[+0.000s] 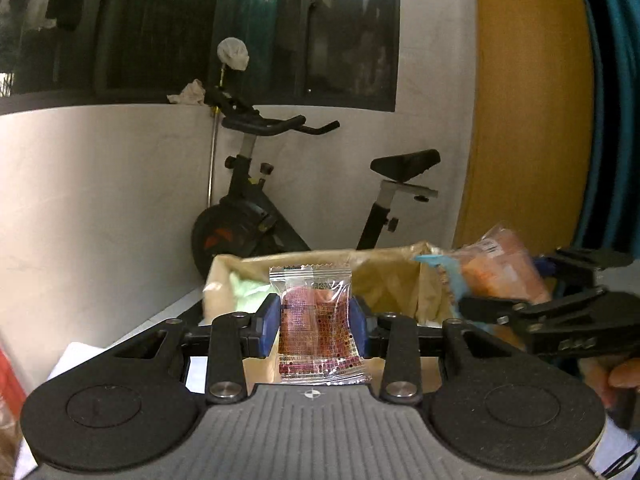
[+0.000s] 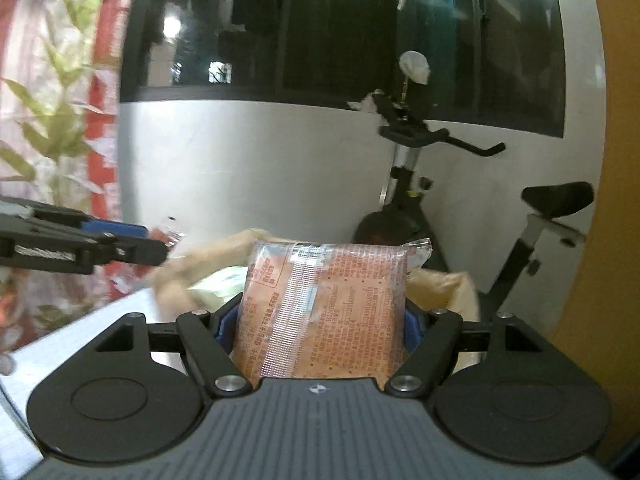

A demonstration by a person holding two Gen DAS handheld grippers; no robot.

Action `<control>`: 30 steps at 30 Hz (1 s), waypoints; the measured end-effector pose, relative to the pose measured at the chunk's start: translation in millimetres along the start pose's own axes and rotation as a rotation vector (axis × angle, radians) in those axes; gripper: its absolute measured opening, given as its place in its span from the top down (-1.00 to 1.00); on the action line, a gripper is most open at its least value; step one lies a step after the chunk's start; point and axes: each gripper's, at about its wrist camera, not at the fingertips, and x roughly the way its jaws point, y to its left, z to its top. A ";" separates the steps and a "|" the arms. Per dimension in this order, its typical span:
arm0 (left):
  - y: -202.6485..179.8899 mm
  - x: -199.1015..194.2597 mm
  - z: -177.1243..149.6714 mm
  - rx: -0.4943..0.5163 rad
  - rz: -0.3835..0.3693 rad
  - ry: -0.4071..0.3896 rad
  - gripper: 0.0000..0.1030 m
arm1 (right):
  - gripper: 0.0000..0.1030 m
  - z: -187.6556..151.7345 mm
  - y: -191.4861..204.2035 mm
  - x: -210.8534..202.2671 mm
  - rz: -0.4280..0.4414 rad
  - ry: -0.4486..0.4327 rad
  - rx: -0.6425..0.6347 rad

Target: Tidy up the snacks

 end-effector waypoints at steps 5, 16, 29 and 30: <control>-7.8 59.1 14.6 -0.041 -0.019 0.054 0.22 | -0.46 8.1 -28.3 52.0 -0.020 0.063 0.015; 2.9 100.0 9.5 -0.034 0.005 0.141 -0.13 | -0.57 4.8 -48.8 100.7 -0.047 0.198 0.099; 5.9 55.3 20.0 -0.050 0.075 0.122 -0.67 | -0.90 27.1 -34.8 58.0 -0.088 0.134 0.097; 4.8 48.5 21.2 -0.044 0.092 0.114 -0.67 | -0.92 28.2 -33.4 53.3 -0.090 0.134 0.112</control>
